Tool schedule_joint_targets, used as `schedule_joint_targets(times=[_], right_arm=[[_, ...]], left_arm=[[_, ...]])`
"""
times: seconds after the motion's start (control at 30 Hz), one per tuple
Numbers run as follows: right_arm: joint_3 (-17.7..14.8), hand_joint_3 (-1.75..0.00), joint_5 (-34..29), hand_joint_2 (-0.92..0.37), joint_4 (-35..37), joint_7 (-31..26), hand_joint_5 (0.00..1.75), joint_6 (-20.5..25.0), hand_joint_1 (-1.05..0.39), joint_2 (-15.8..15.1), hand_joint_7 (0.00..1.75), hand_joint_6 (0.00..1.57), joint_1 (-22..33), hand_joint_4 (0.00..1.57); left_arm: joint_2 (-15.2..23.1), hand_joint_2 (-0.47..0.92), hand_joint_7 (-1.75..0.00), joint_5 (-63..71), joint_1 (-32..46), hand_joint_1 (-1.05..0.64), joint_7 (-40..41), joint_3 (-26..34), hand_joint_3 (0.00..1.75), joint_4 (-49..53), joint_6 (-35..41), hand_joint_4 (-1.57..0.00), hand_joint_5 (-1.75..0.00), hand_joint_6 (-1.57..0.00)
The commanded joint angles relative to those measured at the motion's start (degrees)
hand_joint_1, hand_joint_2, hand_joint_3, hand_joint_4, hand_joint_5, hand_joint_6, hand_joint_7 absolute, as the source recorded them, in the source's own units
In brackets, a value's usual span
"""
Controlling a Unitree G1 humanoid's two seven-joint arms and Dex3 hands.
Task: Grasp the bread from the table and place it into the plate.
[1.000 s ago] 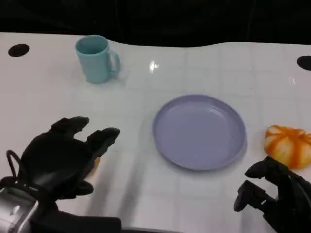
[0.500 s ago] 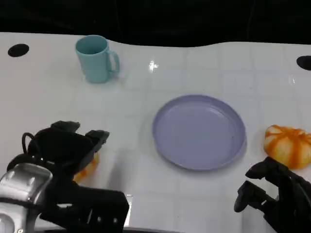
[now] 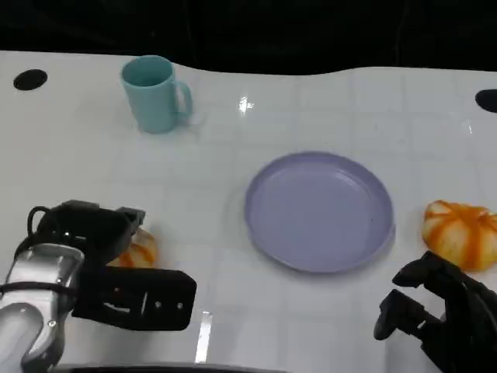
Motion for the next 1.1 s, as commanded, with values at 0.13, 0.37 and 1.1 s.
schedule_joint_targets(times=[0.13, 0.37, 1.1], right_arm=[[-0.37, -0.18, -0.21, -0.92, -0.80, -0.47, 1.56, -0.13, -0.52, -0.59, 1.06, 0.82, 0.61, 0.73], [-0.33, -0.18, -0.02, -0.92, -1.14, -0.62, 1.57, 0.06, -0.51, -0.58, 1.09, 0.79, 0.77, 0.72], [-0.48, -0.19, 0.20, -0.92, -0.96, -0.44, 1.55, 0.25, -0.51, -0.73, 1.07, 0.80, 0.75, 0.73]], left_arm=[[0.35, 0.84, 0.00, -4.82, -5.53, -0.61, 7.94, -2.08, 0.01, 13.11, -4.71, -0.10, -0.03, -0.13], [-1.04, 0.83, -0.01, -8.23, -10.70, -0.58, 11.71, -4.84, 0.00, 24.56, -7.71, -0.10, -0.03, -0.13], [-5.20, 0.92, -1.00, -17.32, -16.33, -0.25, 37.76, -6.60, 0.28, 50.42, -21.28, -0.71, -1.68, -0.82]])
